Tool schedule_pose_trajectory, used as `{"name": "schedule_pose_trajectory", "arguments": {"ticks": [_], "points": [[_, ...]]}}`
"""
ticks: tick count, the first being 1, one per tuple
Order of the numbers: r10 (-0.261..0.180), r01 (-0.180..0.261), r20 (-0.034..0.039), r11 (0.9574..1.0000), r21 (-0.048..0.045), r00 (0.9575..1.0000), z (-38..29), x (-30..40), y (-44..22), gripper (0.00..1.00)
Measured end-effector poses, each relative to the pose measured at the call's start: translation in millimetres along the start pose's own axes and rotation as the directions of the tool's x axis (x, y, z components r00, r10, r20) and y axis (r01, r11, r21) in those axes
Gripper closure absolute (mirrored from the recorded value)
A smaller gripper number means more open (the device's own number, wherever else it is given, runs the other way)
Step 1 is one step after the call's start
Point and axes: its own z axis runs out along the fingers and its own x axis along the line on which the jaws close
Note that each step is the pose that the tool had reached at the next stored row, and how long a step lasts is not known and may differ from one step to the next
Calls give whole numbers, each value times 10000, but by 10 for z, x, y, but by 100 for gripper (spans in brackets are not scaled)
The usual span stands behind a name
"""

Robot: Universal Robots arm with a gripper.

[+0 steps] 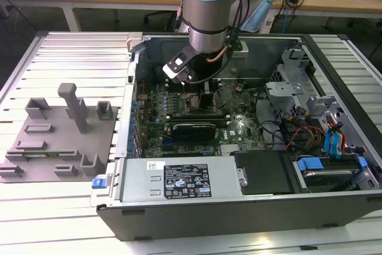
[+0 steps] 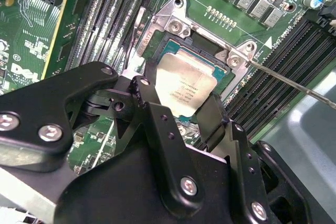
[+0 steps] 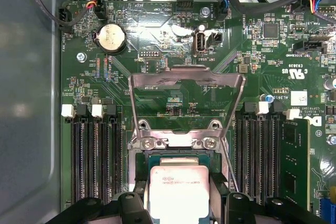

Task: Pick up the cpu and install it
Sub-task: 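Place the cpu into insertion slot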

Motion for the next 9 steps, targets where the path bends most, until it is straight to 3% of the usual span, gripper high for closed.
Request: {"name": "schedule_pose_trajectory", "arguments": {"ticks": [2,3,9], "points": [[0,0,-2,10000,-1,10000,1,1,0,45],[0,0,-1,10000,0,10000,1,0,0,38],[0,0,0,10000,0,10000,1,0,2,38]]}}
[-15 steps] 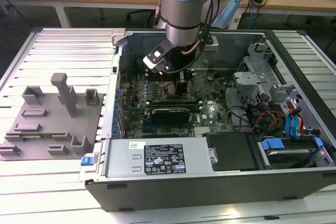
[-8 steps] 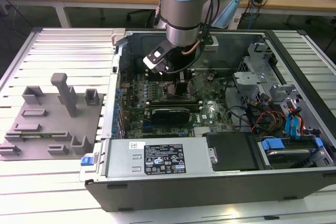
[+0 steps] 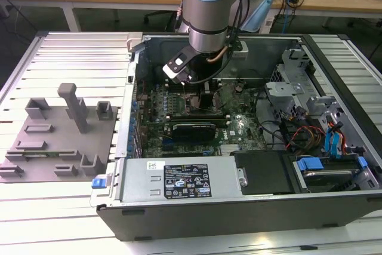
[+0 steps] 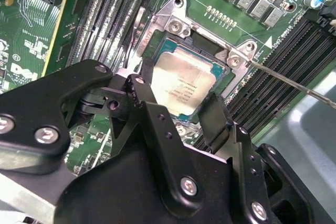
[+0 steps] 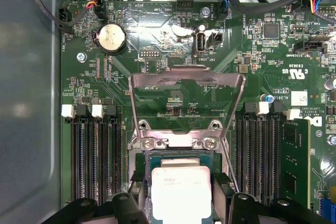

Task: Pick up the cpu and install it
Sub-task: 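Place the cpu into insertion slot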

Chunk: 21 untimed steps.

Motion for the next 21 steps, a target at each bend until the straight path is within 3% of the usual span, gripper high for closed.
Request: {"name": "schedule_pose_trajectory", "arguments": {"ticks": [11,13,21], "points": [[0,0,-3,10000,-1,10000,-24,0,1,38],[0,0,0,10000,1,10000,-25,-1,1,47],[1,-1,-6,10000,0,10000,-24,-1,3,47]]}}
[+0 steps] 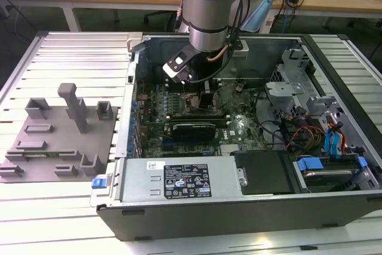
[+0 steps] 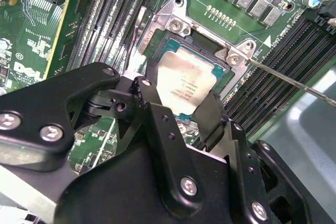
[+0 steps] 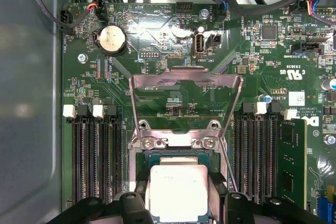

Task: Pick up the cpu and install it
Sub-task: 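Place the cpu into insertion slot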

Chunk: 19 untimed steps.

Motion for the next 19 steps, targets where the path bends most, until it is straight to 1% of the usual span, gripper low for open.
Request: {"name": "schedule_pose_trajectory", "arguments": {"ticks": [11,12,13,15,17,19], "points": [[-1,1,0,10000,-1,10000,0,0,7,47],[-2,2,-11,10000,-7,10000,3,2,9,46],[-2,2,-3,10000,-3,10000,2,1,9,40],[-1,1,0,10000,0,10000,0,0,9,40],[-1,1,2,10000,0,10000,-12,0,9,40],[-1,1,1,10000,0,10000,-40,-1,10,40]]}}
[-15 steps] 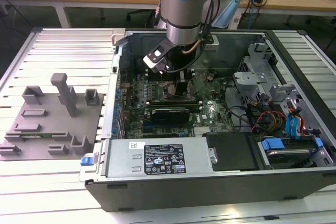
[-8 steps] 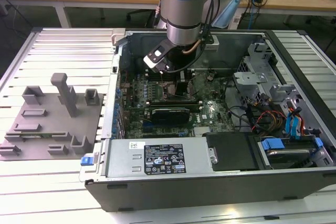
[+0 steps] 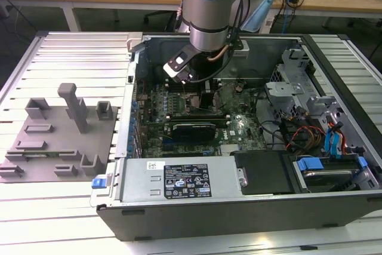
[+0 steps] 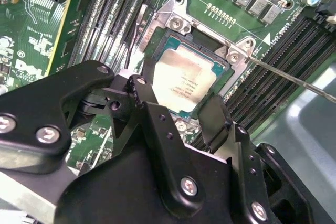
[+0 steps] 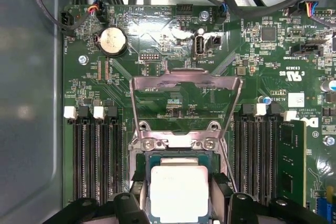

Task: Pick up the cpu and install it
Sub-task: 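Place the cpu into insertion slot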

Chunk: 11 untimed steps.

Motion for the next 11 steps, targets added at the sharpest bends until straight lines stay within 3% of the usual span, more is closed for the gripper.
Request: {"name": "schedule_pose_trajectory", "arguments": {"ticks": [3,8,9,11], "points": [[-1,1,8,10000,0,10000,-68,-1,2,40],[-1,1,7,10000,-1,10000,-68,-1,2,41],[0,0,7,10000,-1,10000,-68,-1,2,48],[0,0,7,10000,-1,10000,-68,-1,2,72]]}}
